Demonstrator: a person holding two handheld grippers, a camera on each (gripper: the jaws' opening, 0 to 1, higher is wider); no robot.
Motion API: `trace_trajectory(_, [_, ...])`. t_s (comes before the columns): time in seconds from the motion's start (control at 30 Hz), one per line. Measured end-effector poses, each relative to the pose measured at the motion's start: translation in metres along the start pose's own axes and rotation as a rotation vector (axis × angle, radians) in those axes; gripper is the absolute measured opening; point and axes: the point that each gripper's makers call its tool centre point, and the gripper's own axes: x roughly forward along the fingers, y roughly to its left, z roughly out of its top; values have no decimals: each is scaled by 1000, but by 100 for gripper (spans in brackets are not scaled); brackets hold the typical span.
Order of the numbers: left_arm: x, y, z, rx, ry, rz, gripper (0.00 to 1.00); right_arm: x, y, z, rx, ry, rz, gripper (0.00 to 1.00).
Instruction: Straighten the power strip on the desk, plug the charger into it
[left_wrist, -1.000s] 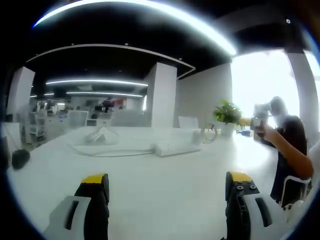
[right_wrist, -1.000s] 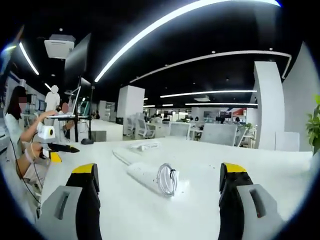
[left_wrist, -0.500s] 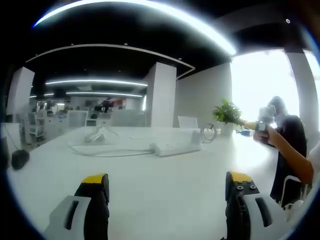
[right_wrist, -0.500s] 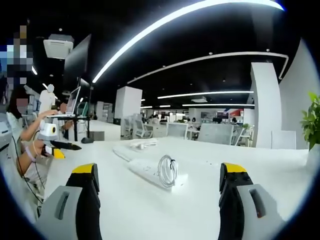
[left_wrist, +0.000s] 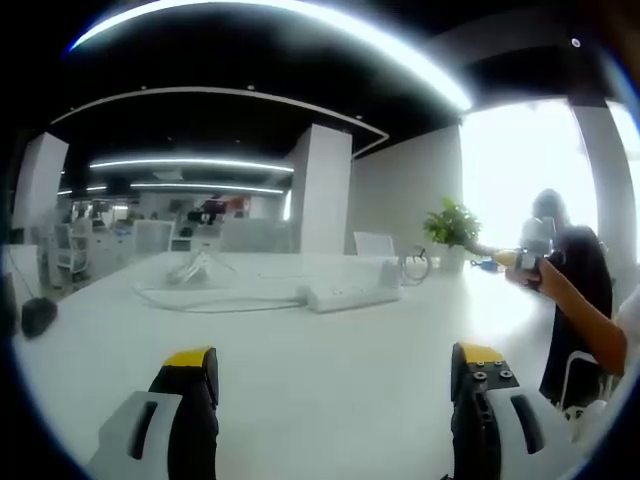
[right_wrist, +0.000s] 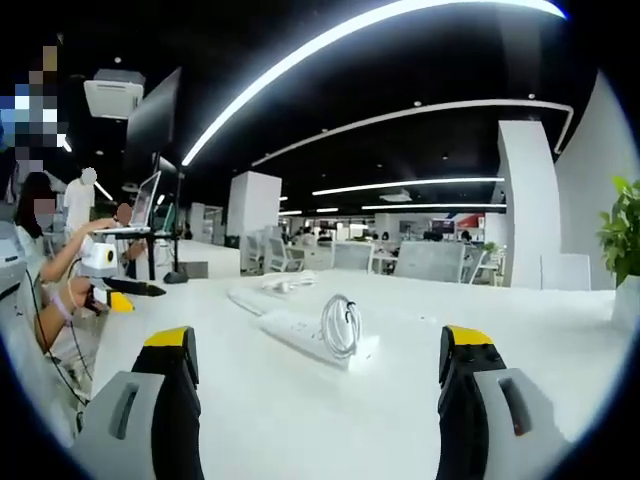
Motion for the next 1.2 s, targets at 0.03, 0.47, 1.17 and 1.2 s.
trace_trajectory(0.03, [0,0,0,1,0,1,99,0,0,-1,2,2,-2,100])
trace_trajectory(0.47, [-1,4,0,-1,-2,6,99,-9,0,-19,12,26,-29,100])
trace_trajectory(1.17, [-3,5,0,-2,-2,13,99,-17,-3,-28,29,36,-62,100])
trace_trajectory(1.2, [-3,5,0,-3,-2,16,99,-17,-3,-28,32,36,-63,100])
